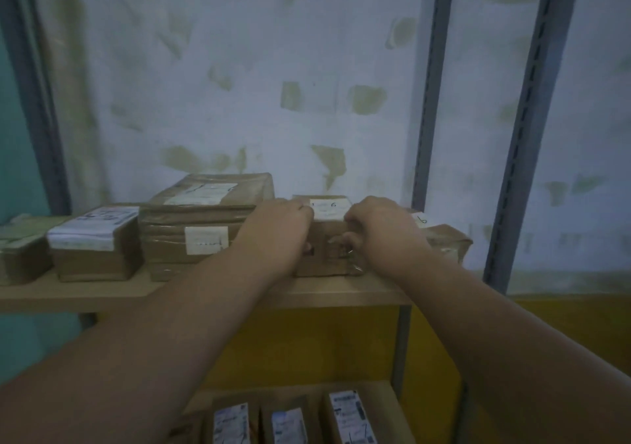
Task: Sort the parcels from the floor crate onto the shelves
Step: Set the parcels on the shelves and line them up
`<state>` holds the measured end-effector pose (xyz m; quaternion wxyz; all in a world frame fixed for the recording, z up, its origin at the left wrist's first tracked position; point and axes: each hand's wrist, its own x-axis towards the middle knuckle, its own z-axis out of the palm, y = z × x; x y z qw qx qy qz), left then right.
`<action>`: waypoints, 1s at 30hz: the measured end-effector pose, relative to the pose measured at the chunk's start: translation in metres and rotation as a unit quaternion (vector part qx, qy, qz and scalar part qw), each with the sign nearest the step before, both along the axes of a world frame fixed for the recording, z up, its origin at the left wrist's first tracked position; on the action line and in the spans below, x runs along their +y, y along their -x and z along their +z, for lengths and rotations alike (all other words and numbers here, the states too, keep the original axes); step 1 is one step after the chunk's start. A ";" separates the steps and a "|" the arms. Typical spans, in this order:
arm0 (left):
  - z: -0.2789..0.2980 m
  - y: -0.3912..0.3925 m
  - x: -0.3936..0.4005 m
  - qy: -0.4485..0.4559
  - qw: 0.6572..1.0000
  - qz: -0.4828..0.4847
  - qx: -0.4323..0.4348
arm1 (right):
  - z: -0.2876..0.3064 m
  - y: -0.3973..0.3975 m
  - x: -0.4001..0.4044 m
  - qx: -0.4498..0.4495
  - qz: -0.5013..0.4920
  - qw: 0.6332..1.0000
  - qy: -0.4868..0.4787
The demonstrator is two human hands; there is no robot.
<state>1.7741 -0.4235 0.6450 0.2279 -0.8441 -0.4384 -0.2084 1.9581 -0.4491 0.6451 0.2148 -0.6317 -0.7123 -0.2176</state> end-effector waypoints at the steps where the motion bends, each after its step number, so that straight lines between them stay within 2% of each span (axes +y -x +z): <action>1: 0.002 -0.001 -0.001 -0.001 1.000 0.009 0.008 | 0.000 0.001 0.003 -0.002 0.004 1.000 -0.004; 5: 0.007 -0.008 -0.006 -0.012 0.998 0.040 0.047 | 0.003 -0.005 0.006 -0.020 0.010 1.000 0.003; 10: 0.008 -0.015 -0.006 -0.006 0.998 0.052 0.040 | 0.004 -0.011 0.004 -0.017 0.027 0.999 0.011; 13: 0.010 -0.020 -0.006 -0.012 0.997 0.060 0.054 | 0.012 -0.018 -0.004 0.020 0.040 0.998 0.041; 15: 0.007 -0.027 -0.006 -0.035 0.998 0.040 0.041 | 0.019 -0.033 -0.016 0.054 0.041 0.997 0.048; 18: 0.001 -0.053 -0.011 -0.049 0.997 -0.061 -0.005 | 0.025 -0.070 -0.036 0.073 0.010 0.994 0.087; 20: -0.001 -0.075 -0.011 -0.036 0.996 -0.077 -0.009 | 0.026 -0.090 -0.046 0.066 -0.021 0.989 0.128; 24: -0.005 -0.103 -0.005 -0.004 1.000 -0.016 0.015 | 0.018 -0.105 -0.043 0.044 -0.050 0.983 0.171; 30: -0.008 -0.099 0.000 0.007 1.000 -0.026 -0.016 | -0.003 -0.107 -0.026 0.011 -0.049 0.989 0.141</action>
